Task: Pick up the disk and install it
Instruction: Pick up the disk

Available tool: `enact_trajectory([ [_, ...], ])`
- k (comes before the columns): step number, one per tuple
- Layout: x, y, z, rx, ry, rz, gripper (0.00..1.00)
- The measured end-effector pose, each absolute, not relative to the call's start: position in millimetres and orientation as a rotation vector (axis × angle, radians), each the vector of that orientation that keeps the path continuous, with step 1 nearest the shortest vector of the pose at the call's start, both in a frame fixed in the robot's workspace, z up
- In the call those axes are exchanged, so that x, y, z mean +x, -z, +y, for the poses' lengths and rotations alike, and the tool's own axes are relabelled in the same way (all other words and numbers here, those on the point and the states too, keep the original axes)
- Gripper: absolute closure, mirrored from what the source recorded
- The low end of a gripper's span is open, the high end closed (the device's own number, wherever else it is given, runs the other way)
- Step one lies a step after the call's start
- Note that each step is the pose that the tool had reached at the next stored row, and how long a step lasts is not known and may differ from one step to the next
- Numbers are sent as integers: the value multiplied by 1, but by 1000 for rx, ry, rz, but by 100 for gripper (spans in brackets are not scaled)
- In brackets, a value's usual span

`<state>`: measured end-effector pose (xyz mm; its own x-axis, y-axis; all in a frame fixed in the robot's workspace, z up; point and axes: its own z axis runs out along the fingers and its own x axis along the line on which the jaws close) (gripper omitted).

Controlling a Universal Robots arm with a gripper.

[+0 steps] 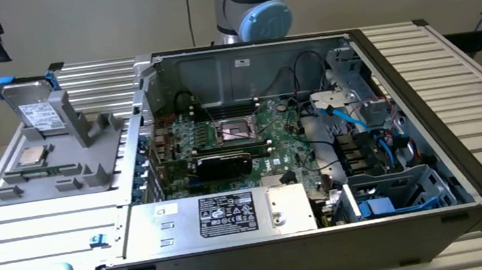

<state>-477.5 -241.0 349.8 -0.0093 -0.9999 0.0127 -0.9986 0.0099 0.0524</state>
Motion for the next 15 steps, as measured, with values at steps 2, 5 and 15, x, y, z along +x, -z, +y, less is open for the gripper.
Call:
enact_trajectory([
  [2,-478,-346,-241,2177,42,-2198,34],
  [5,-478,-341,-240,2177,40,-2198,34],
  [15,-480,-323,-240,2178,38,-2198,34],
])
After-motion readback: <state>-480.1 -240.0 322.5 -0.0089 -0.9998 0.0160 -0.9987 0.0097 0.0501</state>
